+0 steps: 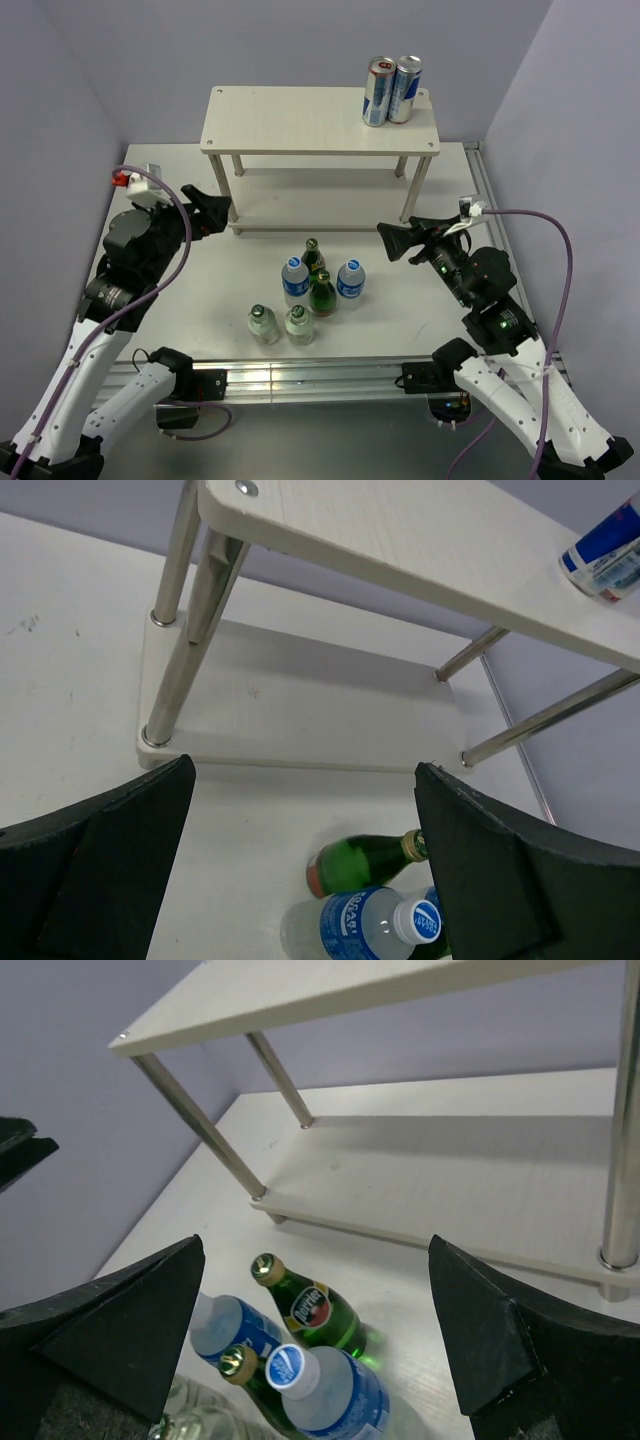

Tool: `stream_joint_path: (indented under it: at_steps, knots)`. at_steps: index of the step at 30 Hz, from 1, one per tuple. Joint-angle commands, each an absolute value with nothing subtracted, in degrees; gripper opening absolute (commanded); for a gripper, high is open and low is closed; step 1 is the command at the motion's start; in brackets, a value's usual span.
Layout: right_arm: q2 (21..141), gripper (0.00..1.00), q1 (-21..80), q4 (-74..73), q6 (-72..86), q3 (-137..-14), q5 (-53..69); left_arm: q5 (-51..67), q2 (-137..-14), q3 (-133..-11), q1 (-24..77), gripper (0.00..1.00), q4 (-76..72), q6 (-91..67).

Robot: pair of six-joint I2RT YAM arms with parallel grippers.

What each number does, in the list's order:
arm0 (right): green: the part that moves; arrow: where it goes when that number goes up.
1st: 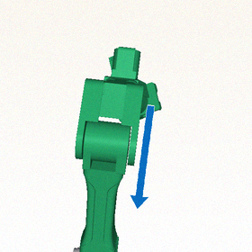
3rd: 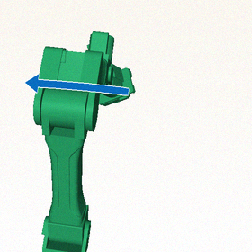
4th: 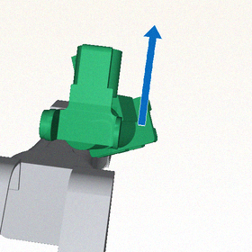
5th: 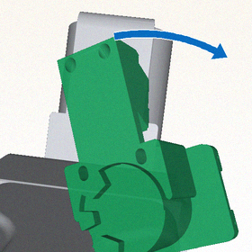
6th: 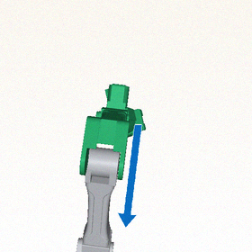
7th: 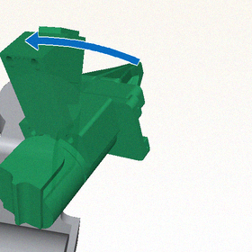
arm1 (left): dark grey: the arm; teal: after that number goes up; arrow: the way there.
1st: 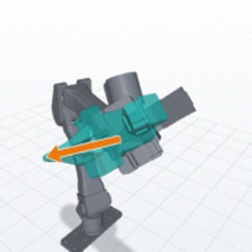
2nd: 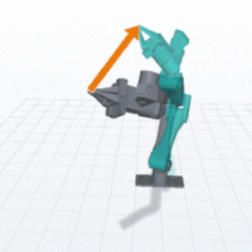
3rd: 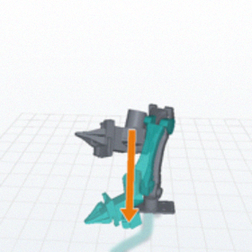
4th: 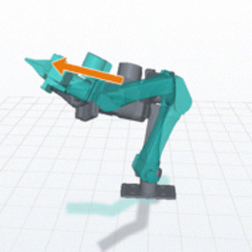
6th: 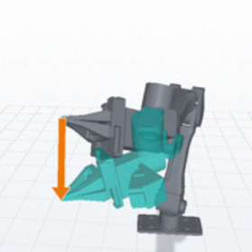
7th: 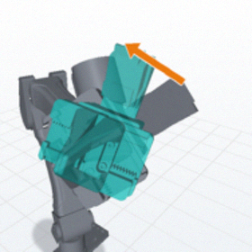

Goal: Place and organize the beverage onto the shelf

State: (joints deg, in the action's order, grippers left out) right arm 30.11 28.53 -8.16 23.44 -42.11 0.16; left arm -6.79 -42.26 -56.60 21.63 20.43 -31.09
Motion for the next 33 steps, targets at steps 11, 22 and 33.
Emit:
stream_joint_path:
  at_steps: [11, 22, 33]
  knots:
    - [28.6, 1.00, 29.8, -5.5, 23.0, -35.2, -3.9, -12.4, -33.7, -44.9, 32.6, 0.99, 28.0, -41.1]
    - [30.9, 1.00, 29.8, -4.4, 22.9, -33.4, -5.9, -61.2, -40.4, -44.3, 73.3, 0.98, 41.4, -66.2]
    - [31.1, 1.00, 29.8, -4.2, 22.9, -33.0, -5.9, -76.4, -69.2, -58.0, 96.6, 0.99, 78.7, -112.8]
